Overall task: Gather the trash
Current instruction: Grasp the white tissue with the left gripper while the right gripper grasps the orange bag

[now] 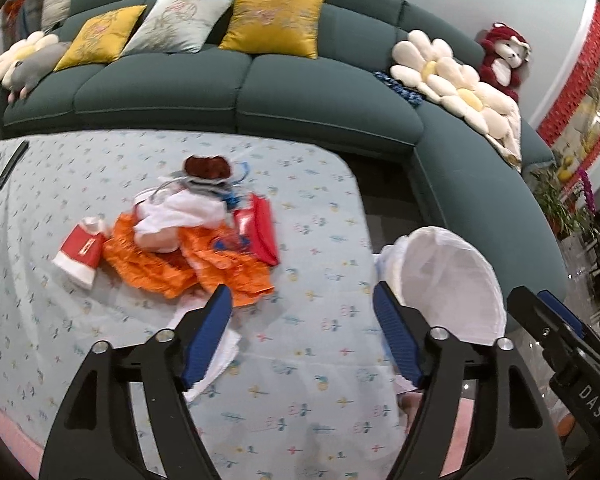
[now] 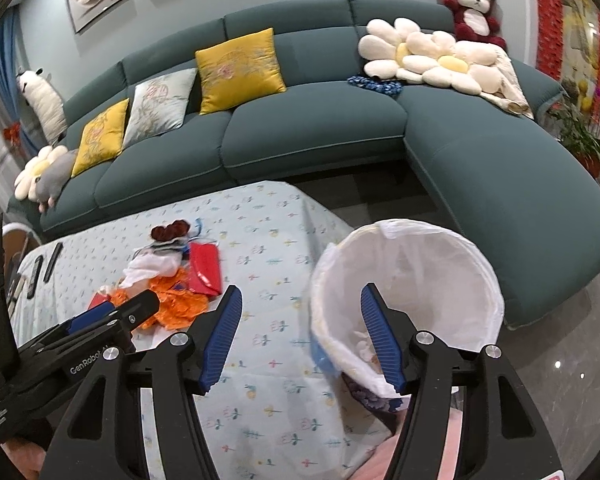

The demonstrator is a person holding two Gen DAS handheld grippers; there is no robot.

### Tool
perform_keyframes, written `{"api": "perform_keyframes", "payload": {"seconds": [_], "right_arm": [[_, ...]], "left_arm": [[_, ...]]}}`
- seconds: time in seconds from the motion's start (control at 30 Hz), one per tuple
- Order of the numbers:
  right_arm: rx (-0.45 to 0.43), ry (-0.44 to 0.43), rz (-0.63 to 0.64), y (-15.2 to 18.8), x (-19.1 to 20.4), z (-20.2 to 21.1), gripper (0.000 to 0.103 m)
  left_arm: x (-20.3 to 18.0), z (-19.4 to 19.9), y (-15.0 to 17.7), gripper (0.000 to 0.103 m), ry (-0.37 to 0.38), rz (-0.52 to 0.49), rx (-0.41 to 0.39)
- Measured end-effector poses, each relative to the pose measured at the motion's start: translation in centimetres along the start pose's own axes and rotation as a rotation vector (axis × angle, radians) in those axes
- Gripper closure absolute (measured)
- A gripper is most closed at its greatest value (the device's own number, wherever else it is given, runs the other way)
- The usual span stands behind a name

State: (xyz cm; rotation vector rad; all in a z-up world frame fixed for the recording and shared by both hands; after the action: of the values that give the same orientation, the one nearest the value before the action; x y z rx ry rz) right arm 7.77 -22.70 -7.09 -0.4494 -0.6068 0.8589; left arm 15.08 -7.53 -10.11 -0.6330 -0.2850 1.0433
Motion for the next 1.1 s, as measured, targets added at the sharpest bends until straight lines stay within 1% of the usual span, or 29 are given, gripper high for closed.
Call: {"api": "perform_keyframes", "payload": {"seconds": [0.13,0.23,0.37,0.5,0.6,0.73,0.8,0.83,0.87,0.9,0.93,0.97,1.03,1.1], "right_arm": [[0.023,-0.003,0.021,1.2,1.4,-0.6,0.043],[0.043,-0.003,0.036,2.2,2.1,-1.3,0.043],[0.091,-0.009,0.038,4.2,2.9,-2.7,0.043],[0.138,-0.007,0.031,5.8,3.5,-4.3,0.043],[0.16,0.002,0.049,6.7,4.1,-5.2,0.043],[0.183,0.012,0.062,7.4,4.8,-6.4,0.043],[0.192,0.016,0.066,7.6,5.1,-6.9,0.043],[0.199,0.019,0.07,7.8,5.4,-7.2,0.043],[0.204,0.02,0.074,7.9,5.6,-7.5,0.043],[0.211,0.023,0.079,8.1,5.8,-7.8,0.043],[0.216,0.025,0.083,8.3,6.0,-8.1,0.043],[0.224,0.025,0.087,8.5,6.3,-8.4,0.043],[0.238,0.019,0.094,8.9,7.1,-9.0,0.043],[0.246,0.016,0.111,9.2,8.1,-9.6,0.043]], "left_arm": [[2.5,-0.6,1.9,0.028,-0.03,0.024,0.03],[4.1,-1.5,4.0,0.027,-0.044,0.028,0.072],[6.4,-3.3,6.9,0.027,-0.062,0.046,0.14],[7.6,-5.1,8.9,0.027,-0.047,0.07,0.187],[7.5,-6.5,9.6,0.028,-0.028,0.058,0.214],[7.4,-8.7,10.8,0.043,-0.001,0.052,0.271],[7.5,-9.5,11.3,0.048,0.002,0.046,0.292],[7.6,-9.7,11.5,0.055,0.002,0.043,0.301],[7.7,-9.9,11.7,0.058,-0.005,0.037,0.306],[7.9,-9.9,11.7,0.064,-0.009,0.033,0.299],[7.9,-9.8,11.8,0.074,0.003,0.035,0.3],[8.1,-9.7,11.8,0.078,0.017,0.042,0.304],[8.5,-9.2,11.8,0.093,0.042,0.063,0.299],[9.4,-8.1,11.7,0.094,0.047,0.079,0.285]]}}
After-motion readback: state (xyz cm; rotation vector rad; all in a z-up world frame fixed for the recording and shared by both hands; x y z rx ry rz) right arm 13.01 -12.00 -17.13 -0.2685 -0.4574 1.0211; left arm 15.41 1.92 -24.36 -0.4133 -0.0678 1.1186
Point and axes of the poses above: each gripper's, at about its wrist camera, not at the fingertips, and z roughly against the way its jaws point, x to its left, y to its underside, the point moved 10 cm from there along -z, roughly the way its jaws point, and after that the axes turned 15 degrees about -z, right-handed, at the moved point
